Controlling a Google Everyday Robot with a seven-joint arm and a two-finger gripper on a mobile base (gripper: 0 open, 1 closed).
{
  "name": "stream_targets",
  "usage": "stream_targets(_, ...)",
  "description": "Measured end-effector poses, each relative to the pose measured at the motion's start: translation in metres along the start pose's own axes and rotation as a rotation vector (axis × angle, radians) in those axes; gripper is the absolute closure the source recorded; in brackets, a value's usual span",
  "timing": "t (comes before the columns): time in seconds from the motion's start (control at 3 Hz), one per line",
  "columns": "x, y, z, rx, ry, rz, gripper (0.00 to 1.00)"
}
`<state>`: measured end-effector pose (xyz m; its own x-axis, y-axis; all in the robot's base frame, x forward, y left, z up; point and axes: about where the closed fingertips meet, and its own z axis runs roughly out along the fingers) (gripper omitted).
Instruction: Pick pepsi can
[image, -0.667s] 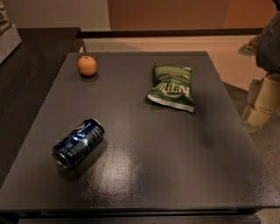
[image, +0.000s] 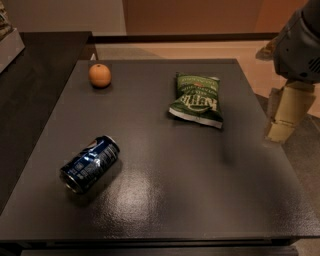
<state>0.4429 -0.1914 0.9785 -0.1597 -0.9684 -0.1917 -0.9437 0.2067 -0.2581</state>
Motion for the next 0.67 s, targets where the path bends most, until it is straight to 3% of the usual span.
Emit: stream_targets(0.67, -0.068, 0.005, 0.035, -0.064, -0.018, -0.18, 0.0)
